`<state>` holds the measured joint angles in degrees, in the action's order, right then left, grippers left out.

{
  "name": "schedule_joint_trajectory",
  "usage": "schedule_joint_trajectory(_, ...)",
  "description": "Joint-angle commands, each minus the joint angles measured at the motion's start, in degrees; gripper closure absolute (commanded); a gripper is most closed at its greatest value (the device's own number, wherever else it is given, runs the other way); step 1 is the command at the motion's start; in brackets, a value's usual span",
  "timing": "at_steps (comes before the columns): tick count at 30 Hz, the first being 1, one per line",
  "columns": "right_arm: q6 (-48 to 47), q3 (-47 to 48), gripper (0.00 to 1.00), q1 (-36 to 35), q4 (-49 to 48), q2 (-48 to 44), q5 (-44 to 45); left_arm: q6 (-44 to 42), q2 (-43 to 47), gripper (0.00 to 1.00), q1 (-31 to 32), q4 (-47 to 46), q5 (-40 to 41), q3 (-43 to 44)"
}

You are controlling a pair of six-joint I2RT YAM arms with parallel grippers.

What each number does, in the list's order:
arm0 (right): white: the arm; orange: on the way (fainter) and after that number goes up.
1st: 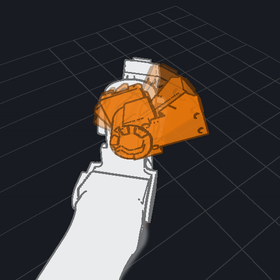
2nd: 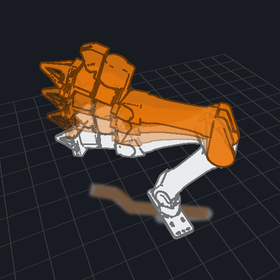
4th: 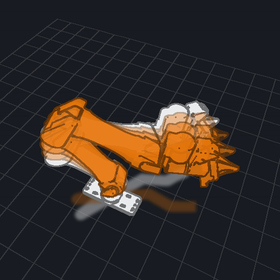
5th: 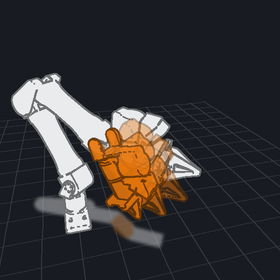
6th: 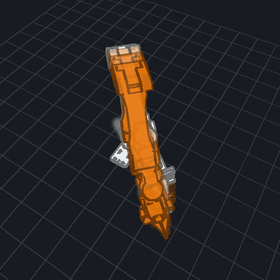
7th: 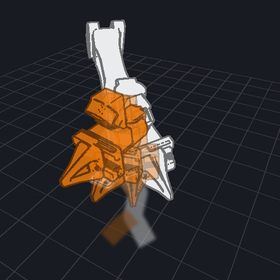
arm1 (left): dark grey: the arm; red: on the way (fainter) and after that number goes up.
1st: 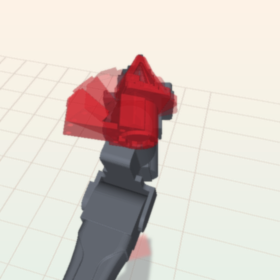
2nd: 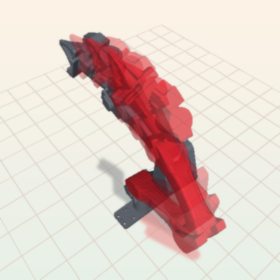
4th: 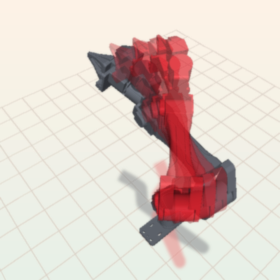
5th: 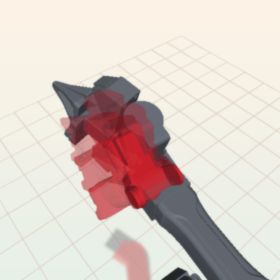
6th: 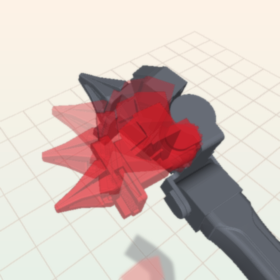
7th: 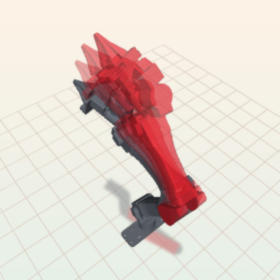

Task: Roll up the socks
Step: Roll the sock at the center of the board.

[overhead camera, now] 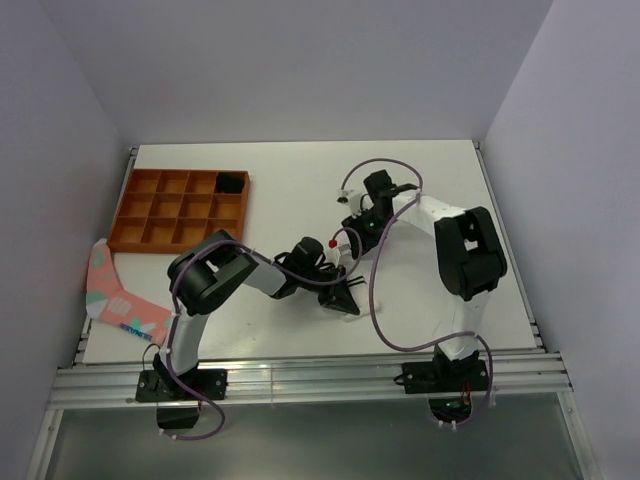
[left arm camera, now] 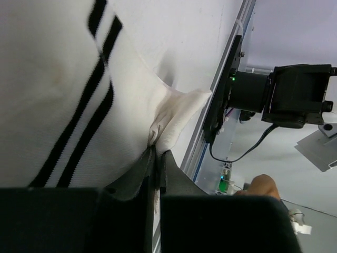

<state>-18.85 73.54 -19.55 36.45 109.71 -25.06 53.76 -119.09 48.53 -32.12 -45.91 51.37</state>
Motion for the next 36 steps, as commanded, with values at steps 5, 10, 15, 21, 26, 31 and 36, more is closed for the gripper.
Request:
schedule_joint_trajectory(5, -0.7, -3.7, 0.48, 7.4, -3.5, -12.5, -1.2, -5.6, -1.9, 1.0, -2.7, 24.0, 4.2, 2.6)
schedule_joint_trajectory(10, -6.5, -5.6, 0.52, 12.6, -0.2, -17.2, -5.3, -8.0, -2.5, 1.0, -4.1, 33.2, 4.5, 7.1)
schedule_joint_trajectory(15, -17.3, -13.8, 0.52, 10.8, 1.4, -28.7, -7.1, -9.8, -4.0, 1.0, -5.5, 40.3, 2.8, 11.7)
schedule_joint_trajectory(21, -25.7, -26.7, 0.52, 0.6, -3.6, -39.2, -1.0, -12.9, -7.4, 1.0, -5.9, 50.1, 2.3, 18.5)
schedule_joint_trajectory(26, -30.3, -34.2, 0.51, -7.9, -6.2, -44.7, -1.1, -13.9, -8.5, 1.0, -6.3, 54.2, 3.1, 21.8)
schedule_joint_trajectory(31, -31.7, -37.6, 0.49, -10.9, -8.8, -47.9, -1.0, -14.3, -9.6, 0.99, -6.3, 55.5, 3.1, 23.2)
schedule_joint_trajectory(36, -31.3, -39.4, 0.48, -16.2, -10.4, -49.1, 0.2, -14.4, -10.1, 0.99, -6.4, 55.9, 3.0, 23.4)
